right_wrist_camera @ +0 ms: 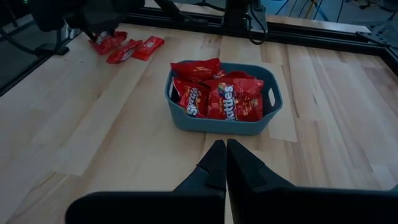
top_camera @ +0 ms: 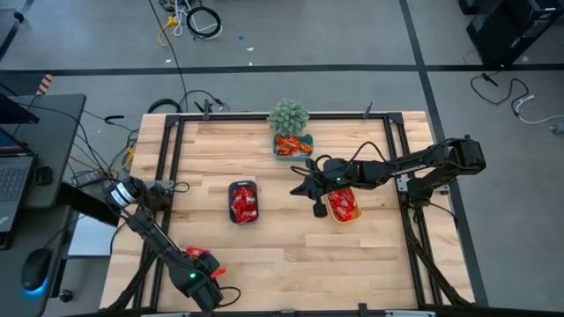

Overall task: Sort candy
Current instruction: Put the red candy into the blue bin, then put the red chocolate into the yellow bin

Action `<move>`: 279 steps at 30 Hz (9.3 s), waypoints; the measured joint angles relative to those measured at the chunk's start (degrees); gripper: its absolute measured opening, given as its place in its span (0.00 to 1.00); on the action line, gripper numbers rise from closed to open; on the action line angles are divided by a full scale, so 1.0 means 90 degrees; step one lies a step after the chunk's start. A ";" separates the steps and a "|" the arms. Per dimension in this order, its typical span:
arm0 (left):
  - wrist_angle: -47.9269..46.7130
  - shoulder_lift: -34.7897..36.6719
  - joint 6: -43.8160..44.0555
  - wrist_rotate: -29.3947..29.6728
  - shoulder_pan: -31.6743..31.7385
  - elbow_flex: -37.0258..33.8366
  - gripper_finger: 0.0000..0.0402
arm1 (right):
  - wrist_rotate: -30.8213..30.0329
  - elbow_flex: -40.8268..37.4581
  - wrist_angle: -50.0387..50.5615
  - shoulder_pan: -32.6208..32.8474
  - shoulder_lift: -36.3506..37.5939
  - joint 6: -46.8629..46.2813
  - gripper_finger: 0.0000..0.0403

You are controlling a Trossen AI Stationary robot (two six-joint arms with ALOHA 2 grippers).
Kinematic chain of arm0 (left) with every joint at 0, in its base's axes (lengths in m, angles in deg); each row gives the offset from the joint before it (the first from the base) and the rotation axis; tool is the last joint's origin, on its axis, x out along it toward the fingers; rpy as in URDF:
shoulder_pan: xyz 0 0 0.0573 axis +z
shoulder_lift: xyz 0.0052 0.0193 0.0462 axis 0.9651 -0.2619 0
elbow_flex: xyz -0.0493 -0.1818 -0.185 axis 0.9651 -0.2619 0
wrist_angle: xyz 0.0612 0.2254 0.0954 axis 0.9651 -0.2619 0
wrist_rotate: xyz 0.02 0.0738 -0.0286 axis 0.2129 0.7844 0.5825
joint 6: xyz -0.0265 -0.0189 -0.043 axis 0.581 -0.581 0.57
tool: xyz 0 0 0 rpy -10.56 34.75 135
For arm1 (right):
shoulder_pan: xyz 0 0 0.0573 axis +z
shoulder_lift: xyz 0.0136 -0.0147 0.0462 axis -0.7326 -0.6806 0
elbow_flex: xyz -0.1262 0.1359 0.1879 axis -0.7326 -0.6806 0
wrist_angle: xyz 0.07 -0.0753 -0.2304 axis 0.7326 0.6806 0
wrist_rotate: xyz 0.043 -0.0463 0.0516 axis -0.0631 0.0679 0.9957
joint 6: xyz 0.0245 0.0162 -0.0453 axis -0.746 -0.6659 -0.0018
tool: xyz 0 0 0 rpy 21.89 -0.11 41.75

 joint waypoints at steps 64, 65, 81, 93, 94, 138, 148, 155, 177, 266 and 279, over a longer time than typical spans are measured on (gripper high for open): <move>-0.2662 0.0042 -0.8654 0.2827 0.4238 0.1525 0.19 | -0.0840 0.0000 0.1155 0.0034 0.0935 0.0120 0.00; -0.2735 0.0040 -0.8600 0.2798 0.4238 0.1544 0.21 | -0.0840 0.0000 0.1159 0.0034 0.0935 0.0119 0.00; -0.3666 0.0040 -0.7999 0.2818 0.4252 0.1574 0.32 | -0.0840 0.0000 0.1294 0.0034 0.0935 0.0120 0.00; -0.4349 0.0042 -0.7819 0.2661 0.4252 0.1669 0.32 | -0.0840 0.0000 0.1315 0.0034 0.0935 0.0120 0.00; -0.4346 0.0042 -0.7819 0.2652 0.4252 0.1669 0.32 | -0.0840 0.0000 0.1315 0.0034 0.0935 0.0120 0.00; -0.1712 0.1002 -0.7801 0.3216 0.4717 0.0389 0.00 | -0.0840 -0.0347 0.1312 0.0027 0.0933 0.0154 0.00; -0.1743 0.2005 -0.6656 0.3251 0.4162 0.0620 0.00 | -0.0840 -0.0347 0.1519 0.0015 0.0988 0.0231 0.00; -0.1501 0.1897 -0.6189 0.3110 0.3302 0.0545 0.00 | -0.0840 -0.0347 0.1485 0.0017 0.0988 0.0215 0.00; -0.0010 0.1724 -0.3461 0.0688 0.1508 -0.0482 0.14 | -0.0777 -0.0345 0.1184 0.0029 0.0928 0.0094 0.00; 0.8394 -0.0186 -1.0444 0.2164 0.5515 0.0187 0.00 | -0.2743 -0.1982 0.6460 0.1060 0.3894 -0.6129 0.00; 0.9066 -0.1592 -1.0311 0.1027 0.5625 0.1055 0.00 | -0.2548 -0.1968 0.5687 0.2052 0.2877 -0.7391 0.00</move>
